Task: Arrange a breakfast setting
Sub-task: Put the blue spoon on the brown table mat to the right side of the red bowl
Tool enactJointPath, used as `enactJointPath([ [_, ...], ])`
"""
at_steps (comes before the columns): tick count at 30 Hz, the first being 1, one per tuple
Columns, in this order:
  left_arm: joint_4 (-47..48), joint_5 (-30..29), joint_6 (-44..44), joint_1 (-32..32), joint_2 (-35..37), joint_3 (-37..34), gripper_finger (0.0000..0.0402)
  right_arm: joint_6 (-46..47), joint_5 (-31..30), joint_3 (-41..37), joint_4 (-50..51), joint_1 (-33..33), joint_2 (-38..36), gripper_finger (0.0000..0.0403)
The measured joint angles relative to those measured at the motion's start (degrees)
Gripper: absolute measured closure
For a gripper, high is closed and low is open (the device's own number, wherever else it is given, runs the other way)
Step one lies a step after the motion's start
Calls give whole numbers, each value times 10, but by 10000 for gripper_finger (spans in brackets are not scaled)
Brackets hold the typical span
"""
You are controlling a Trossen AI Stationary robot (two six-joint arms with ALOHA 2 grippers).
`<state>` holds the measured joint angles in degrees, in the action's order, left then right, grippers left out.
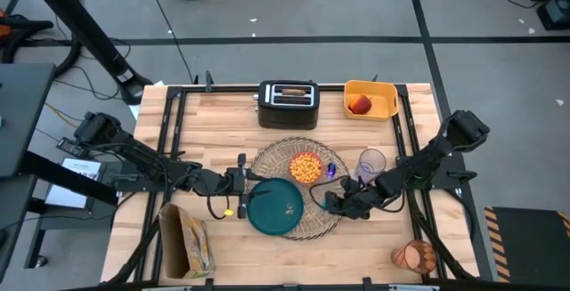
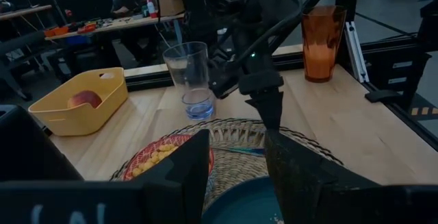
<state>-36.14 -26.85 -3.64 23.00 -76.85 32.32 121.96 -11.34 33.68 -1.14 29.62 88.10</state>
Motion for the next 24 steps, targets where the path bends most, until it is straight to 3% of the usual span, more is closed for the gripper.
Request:
enactJointPath([
  [4,0,0,0,0,0,0,253,-67,-27,61,109,3,-5,330],
  [10,0,0,0,0,0,0,253,-208,-101,224,321,-1,40,330],
  [13,0,0,0,0,0,0,253,-182,-86,276,378,-5,90,330],
  [18,0,0,0,0,0,0,253,-125,-42,304,378,-10,173,327],
  [24,0,0,0,0,0,0,253,-118,-28,309,437,-28,190,325],
])
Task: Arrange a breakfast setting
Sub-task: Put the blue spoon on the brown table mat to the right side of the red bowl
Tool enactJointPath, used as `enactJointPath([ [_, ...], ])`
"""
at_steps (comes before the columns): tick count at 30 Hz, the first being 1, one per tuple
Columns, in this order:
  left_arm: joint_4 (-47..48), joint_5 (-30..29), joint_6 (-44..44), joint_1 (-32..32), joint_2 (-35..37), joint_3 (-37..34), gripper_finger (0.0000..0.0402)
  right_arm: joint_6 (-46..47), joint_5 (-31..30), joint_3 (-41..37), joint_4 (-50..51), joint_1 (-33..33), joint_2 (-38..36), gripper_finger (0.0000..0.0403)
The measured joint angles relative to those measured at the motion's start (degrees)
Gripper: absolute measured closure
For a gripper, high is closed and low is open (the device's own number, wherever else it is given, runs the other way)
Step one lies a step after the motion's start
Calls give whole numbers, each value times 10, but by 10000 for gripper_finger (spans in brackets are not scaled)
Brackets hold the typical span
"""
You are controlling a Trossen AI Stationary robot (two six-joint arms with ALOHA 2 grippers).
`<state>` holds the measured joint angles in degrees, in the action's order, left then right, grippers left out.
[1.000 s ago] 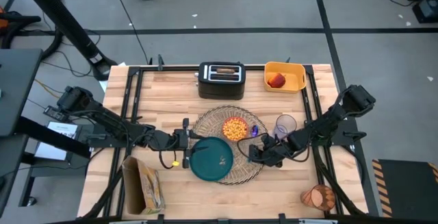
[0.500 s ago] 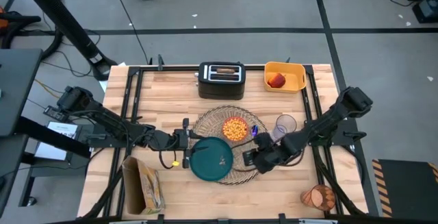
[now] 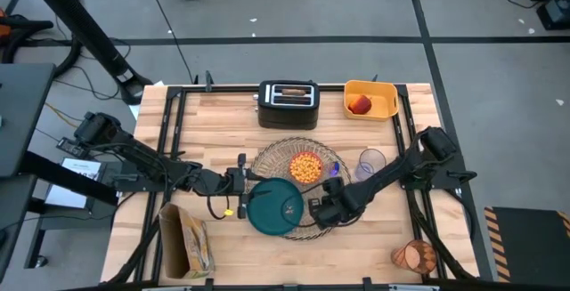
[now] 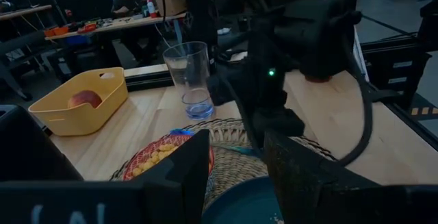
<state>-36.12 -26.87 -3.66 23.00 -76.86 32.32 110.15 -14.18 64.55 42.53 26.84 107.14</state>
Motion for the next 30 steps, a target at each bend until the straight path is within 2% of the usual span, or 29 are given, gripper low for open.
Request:
enactJointPath([
  [8,9,0,0,0,0,0,253,-4,-48,0,-13,-2,-33,322],
  [13,9,0,0,0,0,0,253,26,-95,0,-12,-12,-29,300],
  [19,10,0,0,0,0,0,253,23,-68,0,-9,-32,6,280],
  [24,14,0,0,0,0,0,253,4,-62,0,-1,-33,6,281],
  [30,13,0,0,0,0,0,253,-18,-24,0,11,-33,5,287],
])
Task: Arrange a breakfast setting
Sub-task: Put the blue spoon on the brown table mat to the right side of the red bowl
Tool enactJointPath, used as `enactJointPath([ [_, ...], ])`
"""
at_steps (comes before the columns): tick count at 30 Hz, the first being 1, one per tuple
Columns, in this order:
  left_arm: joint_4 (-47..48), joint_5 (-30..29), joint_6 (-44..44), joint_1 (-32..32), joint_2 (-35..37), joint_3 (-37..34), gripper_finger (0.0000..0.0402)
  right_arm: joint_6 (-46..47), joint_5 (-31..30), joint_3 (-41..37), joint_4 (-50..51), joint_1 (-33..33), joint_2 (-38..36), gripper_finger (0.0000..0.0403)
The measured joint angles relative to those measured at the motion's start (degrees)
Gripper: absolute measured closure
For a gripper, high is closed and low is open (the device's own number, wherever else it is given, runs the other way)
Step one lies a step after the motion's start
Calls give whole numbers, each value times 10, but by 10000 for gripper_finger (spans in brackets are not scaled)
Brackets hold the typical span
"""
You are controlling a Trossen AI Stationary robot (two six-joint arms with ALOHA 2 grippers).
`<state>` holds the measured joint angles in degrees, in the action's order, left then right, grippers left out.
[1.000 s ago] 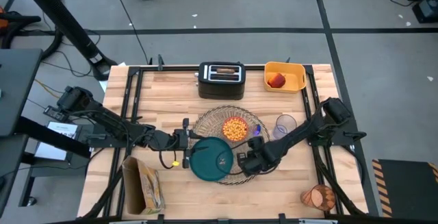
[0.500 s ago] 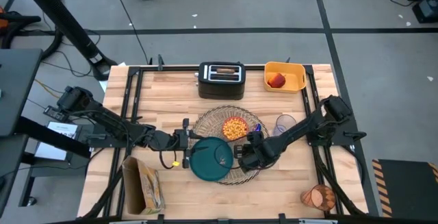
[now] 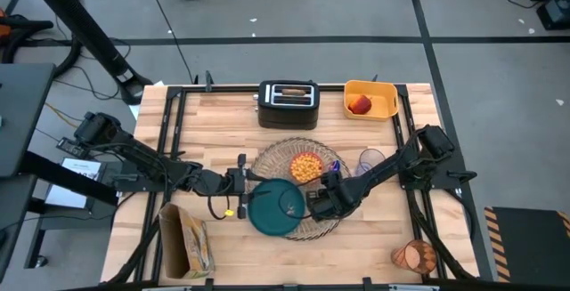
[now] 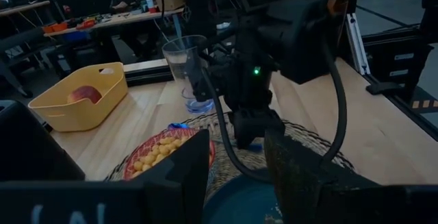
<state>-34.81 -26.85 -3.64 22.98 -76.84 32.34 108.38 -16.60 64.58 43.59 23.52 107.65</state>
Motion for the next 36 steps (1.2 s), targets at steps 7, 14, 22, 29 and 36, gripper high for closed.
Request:
enactJointPath([
  [7,0,0,0,0,0,0,253,-38,28,0,14,-2,-2,307],
  [14,0,0,0,0,0,0,253,-45,51,0,15,-2,-2,311],
  [22,0,0,0,0,0,0,253,-70,104,-1,29,-1,-13,312],
  [29,0,0,0,0,0,0,253,-83,114,-1,36,-1,-21,312],
  [36,0,0,0,0,0,0,253,-109,144,-1,33,-1,-21,312],
])
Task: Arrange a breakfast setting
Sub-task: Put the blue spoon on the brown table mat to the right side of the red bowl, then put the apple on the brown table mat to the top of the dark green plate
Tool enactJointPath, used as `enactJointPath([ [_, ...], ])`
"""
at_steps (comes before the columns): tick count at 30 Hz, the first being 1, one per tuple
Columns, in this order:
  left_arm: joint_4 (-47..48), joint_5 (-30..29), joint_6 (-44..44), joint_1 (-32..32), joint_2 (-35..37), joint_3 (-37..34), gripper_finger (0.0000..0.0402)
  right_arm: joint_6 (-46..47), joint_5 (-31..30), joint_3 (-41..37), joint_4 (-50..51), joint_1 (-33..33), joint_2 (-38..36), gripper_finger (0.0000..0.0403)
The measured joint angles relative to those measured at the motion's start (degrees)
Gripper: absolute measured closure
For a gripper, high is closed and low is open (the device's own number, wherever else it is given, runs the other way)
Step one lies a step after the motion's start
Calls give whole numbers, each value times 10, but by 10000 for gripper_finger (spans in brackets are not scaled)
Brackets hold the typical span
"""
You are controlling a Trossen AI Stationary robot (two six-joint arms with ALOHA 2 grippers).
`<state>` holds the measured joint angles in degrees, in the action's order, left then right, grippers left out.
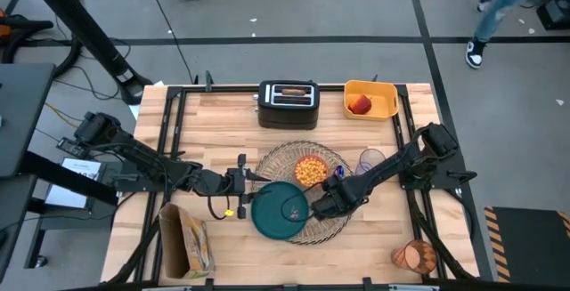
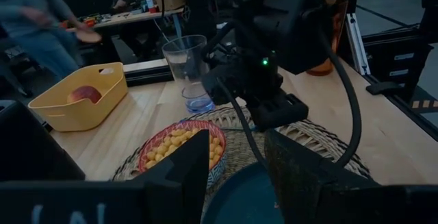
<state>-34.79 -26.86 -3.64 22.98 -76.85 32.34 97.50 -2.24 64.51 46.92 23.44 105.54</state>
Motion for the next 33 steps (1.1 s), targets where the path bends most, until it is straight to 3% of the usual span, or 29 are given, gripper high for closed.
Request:
enactJointPath([
  [5,0,0,0,0,0,0,253,-3,3,18,30,0,-9,312],
  [11,-1,0,0,0,0,0,253,-60,-26,141,169,0,-40,312],
  [16,-3,0,0,-1,0,0,253,-147,-132,262,281,0,-63,310],
  [20,-2,0,17,0,0,0,253,-178,-234,311,375,-21,-82,300],
  [23,-2,0,19,0,0,0,253,-197,-252,306,435,-67,-103,284],
  [27,-2,0,18,0,0,0,253,-244,-266,252,422,-152,-154,244],
  [33,3,0,15,0,0,0,253,-230,-327,139,379,-318,-225,174],
])
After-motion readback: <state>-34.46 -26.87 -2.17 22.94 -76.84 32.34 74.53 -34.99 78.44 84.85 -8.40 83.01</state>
